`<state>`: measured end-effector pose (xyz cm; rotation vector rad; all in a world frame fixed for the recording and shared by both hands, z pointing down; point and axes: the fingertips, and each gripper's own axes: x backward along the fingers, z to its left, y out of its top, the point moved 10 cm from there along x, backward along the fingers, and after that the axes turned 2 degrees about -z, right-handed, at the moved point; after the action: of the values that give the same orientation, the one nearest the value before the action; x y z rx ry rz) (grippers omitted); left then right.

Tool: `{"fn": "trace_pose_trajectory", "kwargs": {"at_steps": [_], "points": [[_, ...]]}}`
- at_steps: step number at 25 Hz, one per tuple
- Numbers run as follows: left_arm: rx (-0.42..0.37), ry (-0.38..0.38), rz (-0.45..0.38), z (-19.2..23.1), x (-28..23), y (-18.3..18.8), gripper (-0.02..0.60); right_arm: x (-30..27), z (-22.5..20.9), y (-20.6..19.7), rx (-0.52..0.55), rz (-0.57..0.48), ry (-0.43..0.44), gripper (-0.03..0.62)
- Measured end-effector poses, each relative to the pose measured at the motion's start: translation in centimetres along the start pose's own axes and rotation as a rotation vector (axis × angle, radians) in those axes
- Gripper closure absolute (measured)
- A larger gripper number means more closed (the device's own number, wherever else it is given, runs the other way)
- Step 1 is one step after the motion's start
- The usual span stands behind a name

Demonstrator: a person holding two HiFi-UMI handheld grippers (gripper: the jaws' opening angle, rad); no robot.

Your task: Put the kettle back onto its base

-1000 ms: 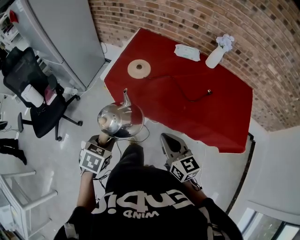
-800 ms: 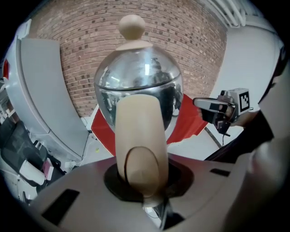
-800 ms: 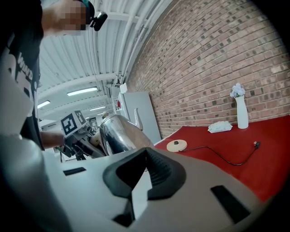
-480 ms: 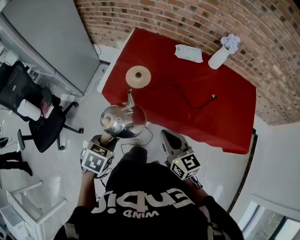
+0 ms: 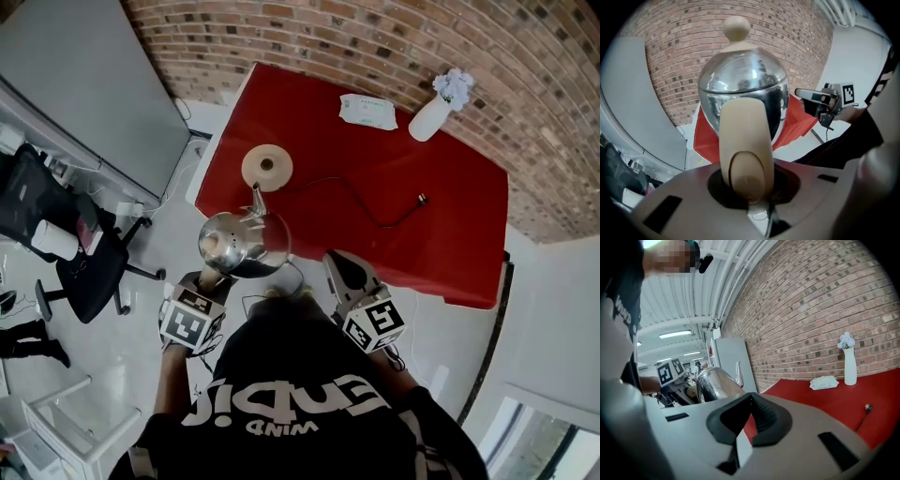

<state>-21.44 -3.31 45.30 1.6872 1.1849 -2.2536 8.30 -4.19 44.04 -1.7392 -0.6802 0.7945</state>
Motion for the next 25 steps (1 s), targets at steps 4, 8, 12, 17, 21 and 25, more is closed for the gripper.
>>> {"fn": "trace_pose_trajectory", "kwargs": {"at_steps": [4, 8, 12, 17, 21, 25], "points": [[0.004, -0.003, 0.008, -0.2, -0.6, 1.2, 0.526, -0.6, -1.1, 0.5, -0.002, 0.009, 0.015, 0.572], [0.006, 0.002, 0.006, 0.1, -1.7, 2.3, 0.526, -1.3, -2.0, 0.6, 0.002, 0.007, 0.035, 0.572], [0.024, 0.001, -0.007, 1.0, -2.4, 3.1, 0.526, -2.3, -2.1, 0.7, 0.006, 0.008, 0.053, 0.572], [0.014, 0.028, -0.006, 2.6, -3.1, 4.9, 0.526, -2.9, -2.8, 1.0, 0.006, 0.004, 0.062, 0.572], [-0.002, 0.04, -0.01, 4.3, -4.1, 6.6, 0.526, -3.2, -3.3, 1.1, 0.005, 0.008, 0.063, 0.573], [-0.017, 0.045, -0.006, 6.3, -5.7, 8.3, 0.526, -3.8, -3.7, 1.1, 0.004, 0.008, 0.072, 0.572]]}}
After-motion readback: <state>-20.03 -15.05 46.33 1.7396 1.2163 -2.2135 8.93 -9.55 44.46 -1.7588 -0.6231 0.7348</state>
